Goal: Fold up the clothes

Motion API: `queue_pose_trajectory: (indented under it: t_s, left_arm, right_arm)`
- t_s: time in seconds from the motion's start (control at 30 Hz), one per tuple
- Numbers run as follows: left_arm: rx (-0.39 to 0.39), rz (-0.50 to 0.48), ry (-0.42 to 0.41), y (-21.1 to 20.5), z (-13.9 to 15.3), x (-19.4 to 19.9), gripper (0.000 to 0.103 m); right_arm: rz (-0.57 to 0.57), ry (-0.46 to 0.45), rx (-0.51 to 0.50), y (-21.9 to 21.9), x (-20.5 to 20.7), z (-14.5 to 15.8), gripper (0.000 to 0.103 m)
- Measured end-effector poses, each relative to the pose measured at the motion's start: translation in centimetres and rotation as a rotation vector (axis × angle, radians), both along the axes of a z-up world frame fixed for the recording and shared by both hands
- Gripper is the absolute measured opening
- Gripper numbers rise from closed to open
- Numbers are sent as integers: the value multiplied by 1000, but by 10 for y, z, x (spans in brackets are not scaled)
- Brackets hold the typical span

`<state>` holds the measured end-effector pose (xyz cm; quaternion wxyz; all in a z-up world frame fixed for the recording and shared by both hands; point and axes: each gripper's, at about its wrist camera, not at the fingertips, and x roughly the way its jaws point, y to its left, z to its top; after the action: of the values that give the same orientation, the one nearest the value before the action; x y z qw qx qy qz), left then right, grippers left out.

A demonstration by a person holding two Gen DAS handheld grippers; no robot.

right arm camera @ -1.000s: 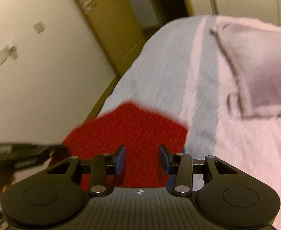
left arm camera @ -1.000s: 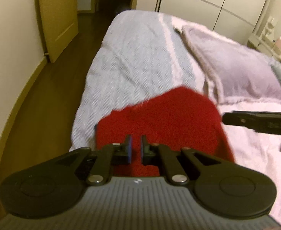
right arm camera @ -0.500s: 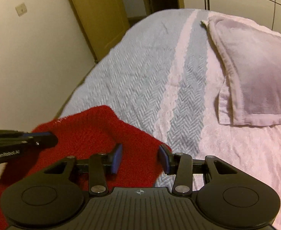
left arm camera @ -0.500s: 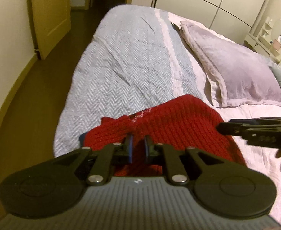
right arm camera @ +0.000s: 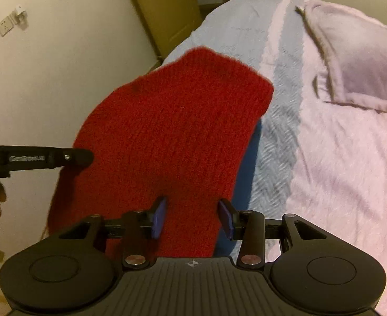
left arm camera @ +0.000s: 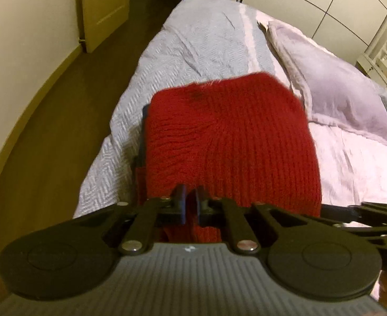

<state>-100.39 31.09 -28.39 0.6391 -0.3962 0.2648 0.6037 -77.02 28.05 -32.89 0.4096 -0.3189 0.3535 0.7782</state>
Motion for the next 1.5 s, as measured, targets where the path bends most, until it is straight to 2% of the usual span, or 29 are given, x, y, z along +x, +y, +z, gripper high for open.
queue_pose_trajectory:
  t_s: [0.1,0.13,0.17,0.3,0.33,0.37,0.5,0.63,0.8,0.83,0.9,0.97,1.2,1.5]
  left_arm:
    - [-10,21,-2,-15,12,6,8]
    - [-21,32,1,-21,13,8,12]
    - [-36,44,6,-26,14,11,13]
    - [-131,104,50,-42,17,29,14]
    - [-133,111,66,-48,22,33,22]
    - [-128,113,89,-54,29,39,30]
    - [-127,134,157,-74,55,60,31]
    - [-102,196,184,-97,87,82,40]
    - [-92,274,219,-129,124,127,44]
    - [-91,289,228,-136,131,137,44]
    - [-85,321,241,-149,143,155,44]
    - [-82,363,238,-164,154,173,45]
    - [-71,491,258,-210,184,244,51]
    - [-31,578,291,-243,202,324,55]
  right_arm:
    - [3,6,36,-19,6,21,43]
    - [12,11,31,-26,6,22,43]
    - [26,1,15,-31,4,21,43]
    - [83,-136,-71,-38,-6,-5,43]
    - [82,-124,-68,-41,-3,2,43]
    - [79,-104,-61,-43,1,10,43]
    - [113,-74,-42,-57,14,45,43]
    - [165,-84,-36,-70,28,69,43]
    - [224,-85,-33,-85,54,96,44]
    - [241,-81,-26,-88,61,102,45]
    - [276,-76,-8,-93,77,116,55]
    - [311,-82,11,-98,91,130,59]
    - [386,-89,83,-108,155,167,63]
    - [433,-90,159,-124,212,199,67]
